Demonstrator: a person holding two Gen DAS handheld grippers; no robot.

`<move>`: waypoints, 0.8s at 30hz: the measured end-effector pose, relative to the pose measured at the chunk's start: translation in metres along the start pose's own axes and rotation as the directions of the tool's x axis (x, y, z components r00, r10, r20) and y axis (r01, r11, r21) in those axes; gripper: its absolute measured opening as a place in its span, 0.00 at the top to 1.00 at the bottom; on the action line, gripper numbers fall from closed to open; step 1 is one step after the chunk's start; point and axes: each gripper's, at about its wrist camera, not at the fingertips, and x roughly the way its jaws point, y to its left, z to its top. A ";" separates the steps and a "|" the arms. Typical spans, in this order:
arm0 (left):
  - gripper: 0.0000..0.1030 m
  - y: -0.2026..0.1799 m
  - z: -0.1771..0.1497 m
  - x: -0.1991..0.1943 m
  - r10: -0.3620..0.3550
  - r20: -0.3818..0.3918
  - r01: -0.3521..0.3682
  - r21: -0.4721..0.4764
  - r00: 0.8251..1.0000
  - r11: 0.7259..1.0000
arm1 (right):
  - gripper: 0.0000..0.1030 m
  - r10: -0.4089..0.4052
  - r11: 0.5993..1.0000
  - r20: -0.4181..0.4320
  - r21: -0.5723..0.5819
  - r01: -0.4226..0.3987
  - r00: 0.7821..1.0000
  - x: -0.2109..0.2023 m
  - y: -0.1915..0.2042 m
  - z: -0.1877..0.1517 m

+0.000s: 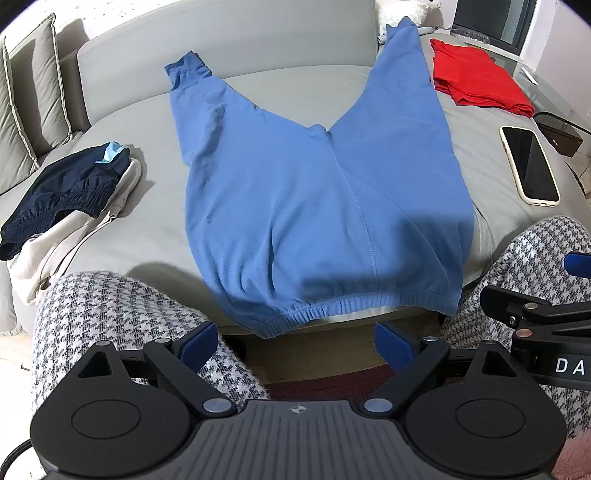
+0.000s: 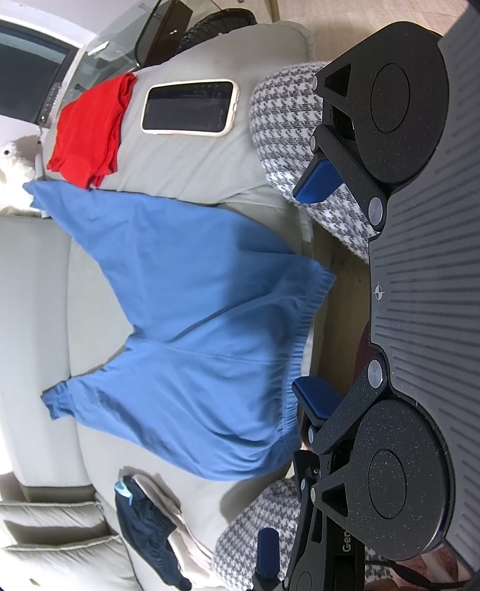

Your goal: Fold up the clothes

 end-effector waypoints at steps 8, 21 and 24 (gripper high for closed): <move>0.11 0.000 0.000 0.001 -0.002 -0.002 0.002 -0.002 1.000 1.000 | 0.00 -0.001 1.000 -0.001 0.000 0.001 1.000 0.000 0.001 -0.001; 0.10 -0.018 0.029 0.000 -0.033 0.039 0.030 0.081 0.999 0.996 | 0.00 0.032 0.999 0.013 0.021 -0.033 0.999 0.004 -0.017 0.007; 0.10 -0.031 0.044 0.001 -0.056 0.048 0.050 0.117 0.997 0.992 | 0.00 0.061 0.997 0.027 0.040 -0.062 0.998 0.006 -0.035 0.016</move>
